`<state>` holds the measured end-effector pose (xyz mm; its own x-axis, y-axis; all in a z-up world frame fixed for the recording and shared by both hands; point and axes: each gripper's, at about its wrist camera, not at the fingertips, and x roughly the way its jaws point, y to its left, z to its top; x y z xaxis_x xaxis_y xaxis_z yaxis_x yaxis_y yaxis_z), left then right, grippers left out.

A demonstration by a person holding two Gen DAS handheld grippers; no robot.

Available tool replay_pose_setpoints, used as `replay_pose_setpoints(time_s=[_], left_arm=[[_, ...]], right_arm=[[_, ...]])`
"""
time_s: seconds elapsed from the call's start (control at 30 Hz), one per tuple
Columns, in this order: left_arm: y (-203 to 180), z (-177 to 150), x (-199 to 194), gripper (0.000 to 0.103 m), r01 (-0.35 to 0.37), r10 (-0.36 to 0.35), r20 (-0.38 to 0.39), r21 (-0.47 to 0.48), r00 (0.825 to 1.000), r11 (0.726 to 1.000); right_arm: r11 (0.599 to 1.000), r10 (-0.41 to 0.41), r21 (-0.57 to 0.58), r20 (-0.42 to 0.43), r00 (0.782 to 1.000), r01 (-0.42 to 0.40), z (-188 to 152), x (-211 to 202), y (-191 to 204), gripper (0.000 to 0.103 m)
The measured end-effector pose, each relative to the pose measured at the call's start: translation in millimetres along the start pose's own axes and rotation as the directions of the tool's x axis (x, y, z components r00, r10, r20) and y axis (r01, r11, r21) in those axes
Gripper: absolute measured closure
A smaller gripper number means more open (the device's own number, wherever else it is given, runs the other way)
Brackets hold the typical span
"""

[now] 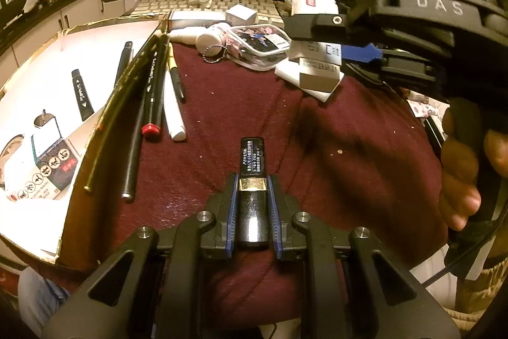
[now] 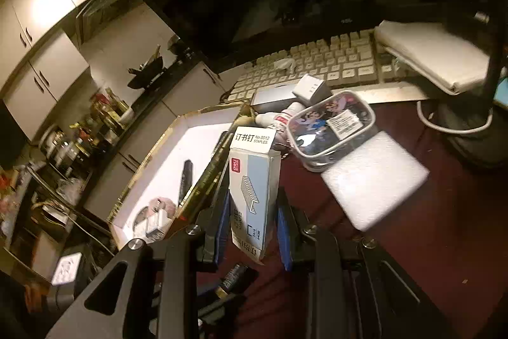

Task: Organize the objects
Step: 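Carry the lipstick and staples box over the white tray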

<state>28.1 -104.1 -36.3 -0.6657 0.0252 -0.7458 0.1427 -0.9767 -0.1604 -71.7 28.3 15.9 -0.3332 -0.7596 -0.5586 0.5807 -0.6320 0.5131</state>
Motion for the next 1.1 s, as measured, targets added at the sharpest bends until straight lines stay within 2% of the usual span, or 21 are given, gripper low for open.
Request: replay_pose_setpoints(time_s=[0.13,0.33,0.73,0.93,1.1], left_arm=[[-6.6,-2.1,-1.1,0.086,0.014,-0.014,-0.004,0.012,1.0,1.0],[-8.5,-0.8,-5.7,0.086,0.026,-0.026,0.001,0.013,1.0,1.0],[9.4,20.1,-42.5,0.086,0.039,-0.036,0.101,-0.024,0.994,0.999],[26.4,31.3,-58.0,0.086,0.012,-0.005,0.151,-0.04,0.988,0.999],[63.0,34.3,-74.5,0.086,-0.043,0.063,0.191,-0.104,0.98,0.994]], right_arm=[[0.999,-0.039,-0.016,0.014,0.999,0.04,-5.8,-8.8,-4.1,0.077],[0.998,-0.056,-0.01,0.014,0.998,0.056,-6.9,-11.6,-8.1,0.077],[0.996,-0.074,-0.043,0.007,0.997,0.074,-1.3,-2.6,1.8,0.077],[0.993,-0.076,-0.091,0.003,0.997,0.076,1.6,0.2,18.3,0.077],[0.991,-0.073,-0.111,-0.008,0.997,0.072,1.9,2.8,27.8,0.077]])
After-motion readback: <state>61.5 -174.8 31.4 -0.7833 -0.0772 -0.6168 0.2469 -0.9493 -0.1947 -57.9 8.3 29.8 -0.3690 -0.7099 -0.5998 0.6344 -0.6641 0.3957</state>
